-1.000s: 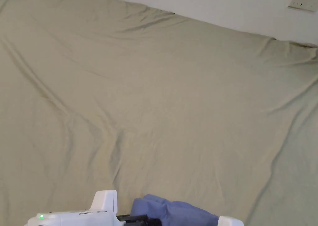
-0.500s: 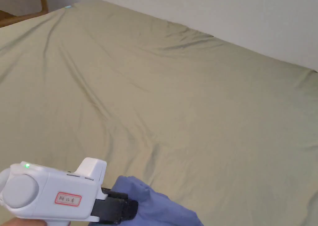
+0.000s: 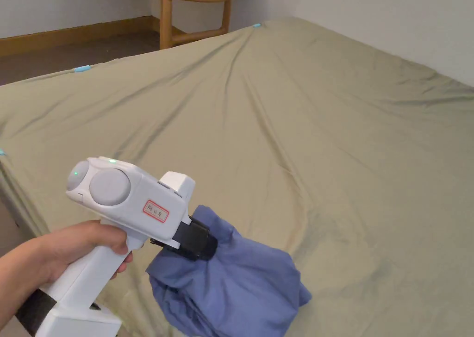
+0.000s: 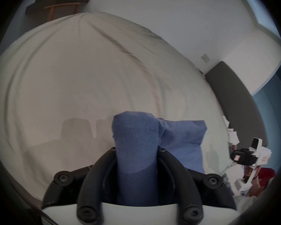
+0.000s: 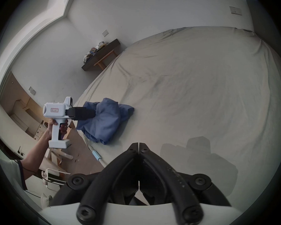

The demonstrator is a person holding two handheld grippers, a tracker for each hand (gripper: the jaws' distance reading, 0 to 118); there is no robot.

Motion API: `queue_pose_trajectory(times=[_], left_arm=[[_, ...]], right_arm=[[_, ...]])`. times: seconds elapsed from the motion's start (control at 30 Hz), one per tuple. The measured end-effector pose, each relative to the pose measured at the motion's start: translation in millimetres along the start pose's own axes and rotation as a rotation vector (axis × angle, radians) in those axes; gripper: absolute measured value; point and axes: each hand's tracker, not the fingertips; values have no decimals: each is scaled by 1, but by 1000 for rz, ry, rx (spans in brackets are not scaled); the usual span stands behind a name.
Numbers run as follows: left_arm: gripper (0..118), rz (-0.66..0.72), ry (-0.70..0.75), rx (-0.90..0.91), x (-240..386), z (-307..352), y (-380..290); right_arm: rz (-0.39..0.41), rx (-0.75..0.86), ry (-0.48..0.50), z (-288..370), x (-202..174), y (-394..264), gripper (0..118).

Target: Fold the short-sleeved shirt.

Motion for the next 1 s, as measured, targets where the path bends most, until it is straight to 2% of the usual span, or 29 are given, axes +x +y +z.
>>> queue_pose_trajectory(times=[0.1, 0.27, 0.47, 0.6, 0.63, 0.7, 0.77, 0.8, 0.83, 0.87, 0.9, 0.93, 0.97, 1.0], left_arm=[[28, -27, 92, -2, -14, 4, 22], [27, -21, 218, 24, -31, 1, 57], [27, -125, 275, -62, -31, -20, 63], [28, -109, 312, -32, -35, -31, 56], [34, -113, 354, 0, -38, -31, 54], [71, -76, 447, 22, -46, -26, 50], [103, -14, 496, 6, -59, -6, 49], [104, 12, 509, 26, -65, 12, 48], [102, 39, 542, 63, -65, 32, 45], [94, 41, 607, 153, -60, 57, 41], [77, 45, 636, 214, -53, 74, 35], [48, 24, 668, 269, -41, 91, 30], [13, 24, 697, 293, -31, 100, 25], [8, 14, 718, 328, -15, 110, 17]], right_arm=[[34, -11, -26, -5, -5, 3, 1], [16, -28, -49, -9, -2, 6, 1], [6, -26, -82, -8, 4, 10, 1], [-6, -13, -84, -7, 7, 12, 1], [-9, -10, -83, -7, 8, 12, 1], [-15, -7, -70, -5, 9, 10, 1], [-12, -2, -52, 0, 9, 7, 1], [-6, 8, -46, 4, 8, 5, 1], [-5, 23, -40, 10, 8, 4, 2], [-7, 41, -36, 16, 9, 2, 1], [-12, 56, -34, 20, 11, 0, 1], [-14, 75, -34, 26, 10, -2, 1], [-7, 95, -39, 31, 11, -4, 1], [9, 130, -58, 39, 12, -7, 1]])
